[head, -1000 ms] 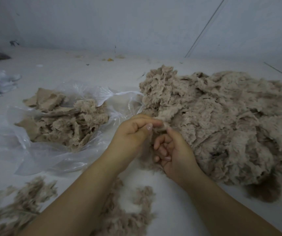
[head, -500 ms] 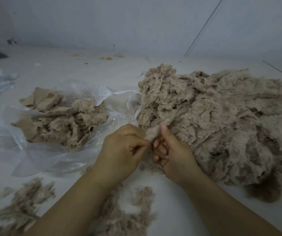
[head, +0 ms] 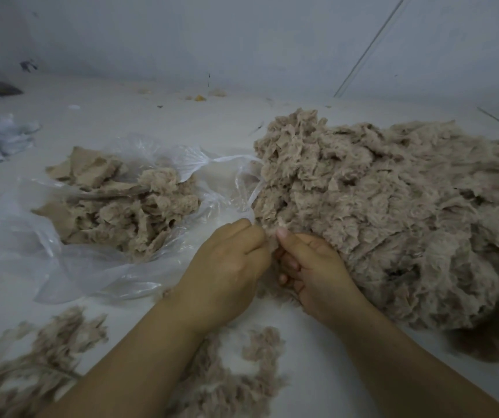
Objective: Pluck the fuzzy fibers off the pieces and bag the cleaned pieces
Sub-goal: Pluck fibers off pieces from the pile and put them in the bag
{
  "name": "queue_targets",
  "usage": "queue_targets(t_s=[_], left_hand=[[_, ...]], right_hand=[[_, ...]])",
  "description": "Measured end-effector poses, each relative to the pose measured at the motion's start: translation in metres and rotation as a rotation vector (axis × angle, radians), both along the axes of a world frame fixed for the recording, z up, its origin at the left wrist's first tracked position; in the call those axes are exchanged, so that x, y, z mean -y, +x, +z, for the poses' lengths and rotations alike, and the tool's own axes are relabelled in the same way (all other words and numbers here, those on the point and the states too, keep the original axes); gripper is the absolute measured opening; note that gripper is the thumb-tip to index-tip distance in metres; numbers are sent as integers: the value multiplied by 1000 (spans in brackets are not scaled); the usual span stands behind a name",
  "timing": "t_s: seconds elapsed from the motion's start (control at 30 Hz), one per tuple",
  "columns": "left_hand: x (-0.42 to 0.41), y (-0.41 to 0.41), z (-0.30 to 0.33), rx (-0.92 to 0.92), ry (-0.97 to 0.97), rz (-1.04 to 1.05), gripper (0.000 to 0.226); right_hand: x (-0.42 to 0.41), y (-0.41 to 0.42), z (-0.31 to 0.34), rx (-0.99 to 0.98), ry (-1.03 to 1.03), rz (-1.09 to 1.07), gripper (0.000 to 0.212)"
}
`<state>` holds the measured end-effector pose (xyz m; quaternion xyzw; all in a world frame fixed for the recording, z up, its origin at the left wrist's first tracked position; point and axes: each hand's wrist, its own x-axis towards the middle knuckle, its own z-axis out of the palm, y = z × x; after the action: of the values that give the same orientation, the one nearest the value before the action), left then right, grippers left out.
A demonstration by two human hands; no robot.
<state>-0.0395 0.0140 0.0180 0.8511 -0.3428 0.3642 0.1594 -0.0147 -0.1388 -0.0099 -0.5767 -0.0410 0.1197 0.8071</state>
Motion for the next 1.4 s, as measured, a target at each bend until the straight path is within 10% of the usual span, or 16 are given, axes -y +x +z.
queue_targets(t_s=[0.17, 0.4, 0.53, 1.4], left_hand=[[4, -5, -6, -213, 42, -95, 32], [-4, 4, -9, -597, -640, 86, 21], [2, 6, -9, -902, -668, 137, 24], [0, 9, -11, -1142, -1069, -198, 12]], right_hand=[[0, -1, 2, -22, 21, 4, 46], [0, 1, 0, -70, 21, 5, 51], [1, 4, -4, -92, 38, -23, 52], [4, -2, -2, 123, 21, 191, 19]])
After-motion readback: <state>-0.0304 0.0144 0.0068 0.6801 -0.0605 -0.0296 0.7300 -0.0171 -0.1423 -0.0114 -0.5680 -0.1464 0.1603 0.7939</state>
